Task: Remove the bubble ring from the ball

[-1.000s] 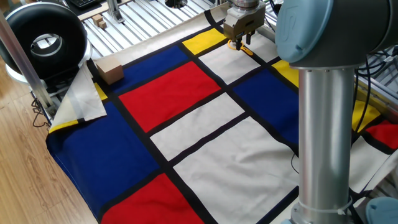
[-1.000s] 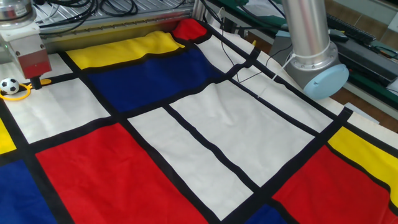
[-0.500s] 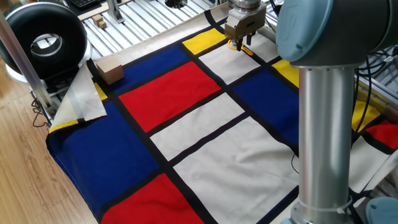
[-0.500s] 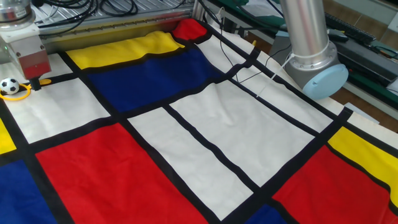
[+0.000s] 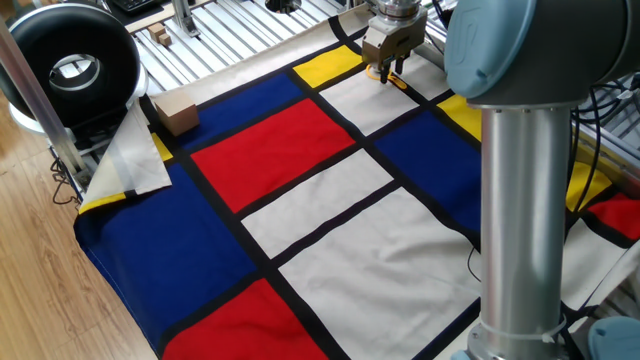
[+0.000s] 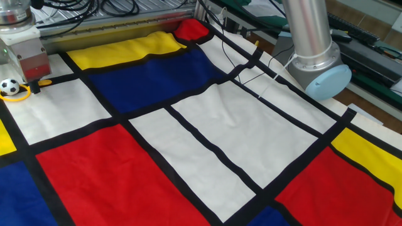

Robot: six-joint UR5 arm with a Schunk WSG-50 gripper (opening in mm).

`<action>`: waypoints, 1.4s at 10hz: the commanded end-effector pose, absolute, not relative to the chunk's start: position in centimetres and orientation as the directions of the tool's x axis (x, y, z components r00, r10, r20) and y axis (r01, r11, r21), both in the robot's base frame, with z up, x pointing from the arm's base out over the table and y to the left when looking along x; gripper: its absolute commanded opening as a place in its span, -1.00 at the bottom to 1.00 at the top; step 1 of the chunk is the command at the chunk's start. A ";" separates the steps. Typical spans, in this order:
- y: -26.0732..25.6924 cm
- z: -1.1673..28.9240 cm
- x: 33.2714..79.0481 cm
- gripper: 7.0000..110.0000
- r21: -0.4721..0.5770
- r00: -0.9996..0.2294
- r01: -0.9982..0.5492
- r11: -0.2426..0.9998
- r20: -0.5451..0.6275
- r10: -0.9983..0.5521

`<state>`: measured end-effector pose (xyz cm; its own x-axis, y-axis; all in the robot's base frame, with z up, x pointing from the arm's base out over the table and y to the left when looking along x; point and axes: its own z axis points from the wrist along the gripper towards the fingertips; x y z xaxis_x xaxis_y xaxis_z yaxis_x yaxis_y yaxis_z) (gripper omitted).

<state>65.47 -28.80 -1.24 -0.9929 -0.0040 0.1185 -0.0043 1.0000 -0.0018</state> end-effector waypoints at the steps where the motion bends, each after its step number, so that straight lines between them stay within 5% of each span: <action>1: -29.0 -1.3 65.5 -0.28 -0.001 -0.994 0.008 1.000 0.109 0.008; 3: -29.0 -1.2 65.5 -0.28 -0.006 -0.994 0.018 1.000 0.109 0.019; 4: -29.0 -1.2 65.5 -0.71 -0.006 -0.994 0.018 1.000 0.112 0.019; 14: -28.5 -1.4 65.2 -0.71 0.011 -0.992 0.008 1.000 0.123 0.007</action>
<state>65.10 -28.72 -1.40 -0.9918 0.0036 0.1276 0.0036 1.0000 -0.0001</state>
